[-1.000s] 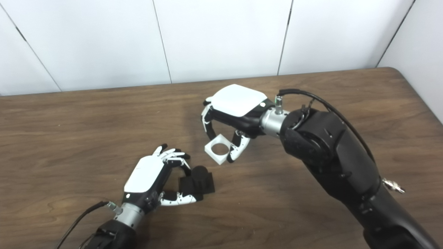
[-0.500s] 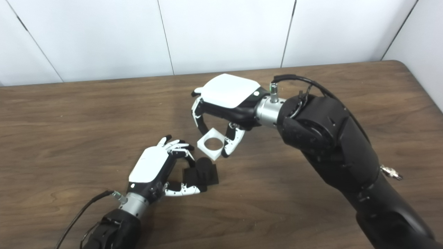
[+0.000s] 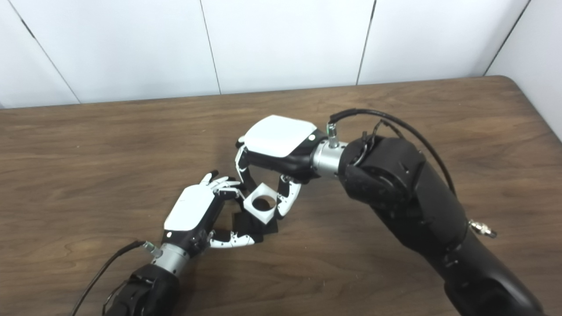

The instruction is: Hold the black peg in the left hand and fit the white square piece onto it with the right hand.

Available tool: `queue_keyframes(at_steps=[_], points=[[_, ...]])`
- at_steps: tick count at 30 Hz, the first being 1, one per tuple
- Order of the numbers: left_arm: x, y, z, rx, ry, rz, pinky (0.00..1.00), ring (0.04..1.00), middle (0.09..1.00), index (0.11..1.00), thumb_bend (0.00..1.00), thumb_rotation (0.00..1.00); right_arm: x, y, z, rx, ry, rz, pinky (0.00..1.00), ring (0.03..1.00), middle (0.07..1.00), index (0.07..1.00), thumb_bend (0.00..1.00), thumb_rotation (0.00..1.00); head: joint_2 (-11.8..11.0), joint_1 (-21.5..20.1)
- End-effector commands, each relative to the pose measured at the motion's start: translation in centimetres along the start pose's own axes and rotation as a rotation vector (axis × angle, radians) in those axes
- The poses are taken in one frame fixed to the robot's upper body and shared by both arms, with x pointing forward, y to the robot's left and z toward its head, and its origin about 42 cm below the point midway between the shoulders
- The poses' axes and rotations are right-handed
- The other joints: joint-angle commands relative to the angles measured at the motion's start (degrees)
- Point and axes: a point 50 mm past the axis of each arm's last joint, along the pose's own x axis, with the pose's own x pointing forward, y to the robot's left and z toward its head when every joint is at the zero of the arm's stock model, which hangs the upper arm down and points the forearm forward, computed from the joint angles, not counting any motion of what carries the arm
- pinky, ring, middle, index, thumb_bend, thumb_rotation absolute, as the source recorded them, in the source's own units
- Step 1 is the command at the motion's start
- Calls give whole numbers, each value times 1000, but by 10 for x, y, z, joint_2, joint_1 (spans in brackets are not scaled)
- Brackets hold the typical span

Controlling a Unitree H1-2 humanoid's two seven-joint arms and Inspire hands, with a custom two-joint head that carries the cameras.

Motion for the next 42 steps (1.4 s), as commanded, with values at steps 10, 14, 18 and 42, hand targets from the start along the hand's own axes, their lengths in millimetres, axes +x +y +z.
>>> queue_keyframes(at_steps=[10,14,18,42], points=[[-5,-14,-3,8,22,-82,1000,868,782,487,523,56,4,-13,3,-42,-11,-86,936,923,785,483,524,132,2,-3],[-5,-14,-2,4,27,-87,1000,871,785,487,523,56,4,-16,3,-45,-6,-91,942,927,791,484,524,134,2,-3],[-5,-14,-2,3,25,-85,1000,870,784,487,523,55,5,-16,3,-42,-6,-102,946,926,790,483,524,134,2,-4],[-4,-14,-3,11,20,-80,1000,868,780,487,523,55,7,-9,-2,-26,6,-80,942,930,786,484,524,133,4,-13]])
